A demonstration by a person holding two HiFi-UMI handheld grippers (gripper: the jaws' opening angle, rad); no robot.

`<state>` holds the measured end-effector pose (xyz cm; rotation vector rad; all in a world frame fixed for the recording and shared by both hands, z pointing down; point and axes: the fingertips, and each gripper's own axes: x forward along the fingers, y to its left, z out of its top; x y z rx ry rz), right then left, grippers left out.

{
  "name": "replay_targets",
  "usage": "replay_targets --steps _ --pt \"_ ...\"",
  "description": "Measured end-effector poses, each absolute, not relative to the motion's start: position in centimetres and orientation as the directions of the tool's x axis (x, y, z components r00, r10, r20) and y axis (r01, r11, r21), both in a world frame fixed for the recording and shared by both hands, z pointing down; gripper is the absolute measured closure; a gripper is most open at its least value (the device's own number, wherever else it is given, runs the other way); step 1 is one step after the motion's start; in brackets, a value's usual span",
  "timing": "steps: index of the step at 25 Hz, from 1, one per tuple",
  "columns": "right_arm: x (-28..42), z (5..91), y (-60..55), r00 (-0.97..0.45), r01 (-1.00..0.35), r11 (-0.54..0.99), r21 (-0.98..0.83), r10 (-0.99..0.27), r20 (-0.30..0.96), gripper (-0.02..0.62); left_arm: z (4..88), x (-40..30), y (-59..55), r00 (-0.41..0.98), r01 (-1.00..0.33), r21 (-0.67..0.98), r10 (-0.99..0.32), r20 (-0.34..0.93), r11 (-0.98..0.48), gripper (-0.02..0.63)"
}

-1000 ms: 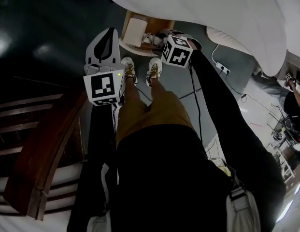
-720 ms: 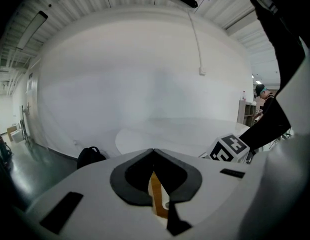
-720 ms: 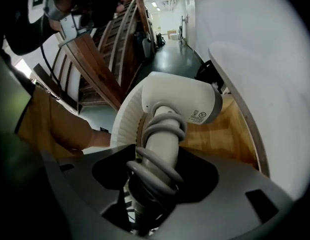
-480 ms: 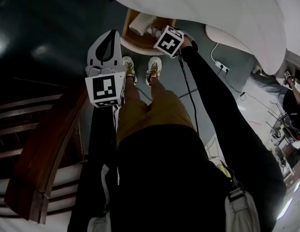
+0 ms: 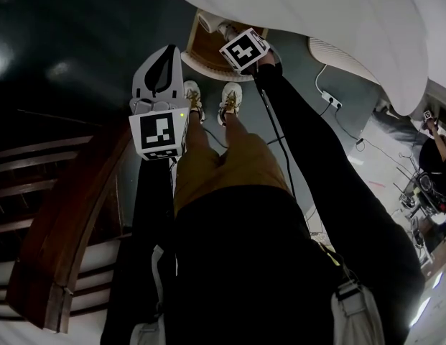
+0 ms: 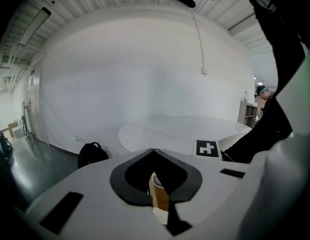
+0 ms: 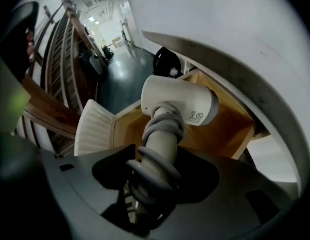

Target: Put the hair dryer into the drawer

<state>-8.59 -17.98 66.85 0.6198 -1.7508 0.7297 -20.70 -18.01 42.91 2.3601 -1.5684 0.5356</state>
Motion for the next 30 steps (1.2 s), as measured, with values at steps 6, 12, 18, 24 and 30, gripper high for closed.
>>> replay_targets --steps 6,12,18,24,30 --pt "-8.5 68.1 -19.9 -0.255 -0.844 0.515 -0.149 -0.141 0.956 0.341 43.5 -20.6 -18.2 0.356 -0.921 0.022 -0.821 0.447 -0.388 0.591" --pt "-8.6 69.1 -19.9 -0.225 -0.855 0.506 -0.117 -0.157 0.962 0.339 43.9 -21.3 -18.3 0.350 -0.925 0.034 -0.816 0.459 -0.378 0.591" --pt "-8.2 70.7 -20.3 -0.213 -0.869 0.479 -0.123 -0.139 0.967 0.337 44.4 -21.7 -18.6 0.348 -0.926 0.035 -0.812 0.468 -0.376 0.591" --pt "-8.5 71.5 -20.1 -0.192 -0.866 0.486 -0.113 -0.116 0.974 0.337 44.9 -22.2 -18.7 0.350 -0.926 0.047 -0.807 0.475 -0.374 0.591" --pt "-8.3 72.9 -19.8 -0.153 -0.857 0.508 -0.092 -0.079 0.985 0.334 45.4 -22.5 -19.0 0.361 -0.923 0.057 -0.801 0.478 -0.381 0.591"
